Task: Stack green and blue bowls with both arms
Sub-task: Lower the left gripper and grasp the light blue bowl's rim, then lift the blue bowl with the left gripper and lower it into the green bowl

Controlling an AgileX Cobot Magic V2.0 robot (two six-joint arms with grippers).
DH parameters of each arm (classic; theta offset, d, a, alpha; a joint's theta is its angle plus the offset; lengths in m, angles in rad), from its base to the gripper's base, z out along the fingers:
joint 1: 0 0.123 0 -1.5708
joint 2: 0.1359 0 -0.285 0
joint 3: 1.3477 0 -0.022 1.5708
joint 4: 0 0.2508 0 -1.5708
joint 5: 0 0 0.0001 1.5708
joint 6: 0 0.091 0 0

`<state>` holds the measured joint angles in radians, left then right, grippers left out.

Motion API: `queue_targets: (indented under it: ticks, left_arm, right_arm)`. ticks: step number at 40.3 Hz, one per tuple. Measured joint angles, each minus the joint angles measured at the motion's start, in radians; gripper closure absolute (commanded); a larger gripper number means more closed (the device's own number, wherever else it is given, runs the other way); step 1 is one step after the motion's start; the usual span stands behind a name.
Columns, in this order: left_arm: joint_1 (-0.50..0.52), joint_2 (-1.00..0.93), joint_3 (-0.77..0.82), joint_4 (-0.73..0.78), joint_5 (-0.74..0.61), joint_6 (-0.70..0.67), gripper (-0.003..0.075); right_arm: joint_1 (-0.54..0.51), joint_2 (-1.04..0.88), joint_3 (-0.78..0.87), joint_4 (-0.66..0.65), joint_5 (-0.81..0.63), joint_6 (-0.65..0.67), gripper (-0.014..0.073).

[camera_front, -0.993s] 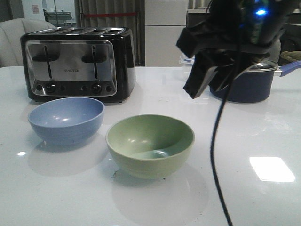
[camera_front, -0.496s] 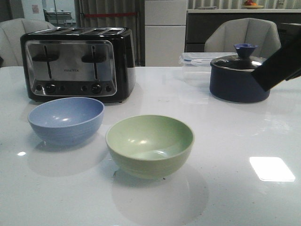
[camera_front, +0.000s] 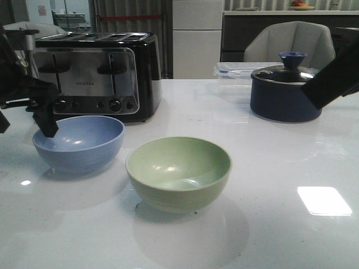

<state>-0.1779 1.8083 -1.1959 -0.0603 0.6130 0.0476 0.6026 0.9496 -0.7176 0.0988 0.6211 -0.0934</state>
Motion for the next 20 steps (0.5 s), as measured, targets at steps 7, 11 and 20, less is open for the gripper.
queue_targets:
  ticks: [7, 11, 20]
  left_arm:
    - [0.000, 0.056, -0.030, -0.070, 0.010, 0.000, 0.0438]
    - [0.000, 0.061, -0.032, -0.096, 0.011, 0.000, 0.0568]
    - [0.004, 0.063, -0.034, -0.111, 0.024, 0.000, 0.0620]
  right_arm:
    - [0.000, 0.000, 0.000, 0.000, 0.000, 0.000, 0.0200]
    - [0.000, 0.000, 0.000, 0.000, 0.000, 0.000, 0.0200]
    - [0.000, 0.000, 0.000, 0.000, 0.001, 0.000, 0.0200]
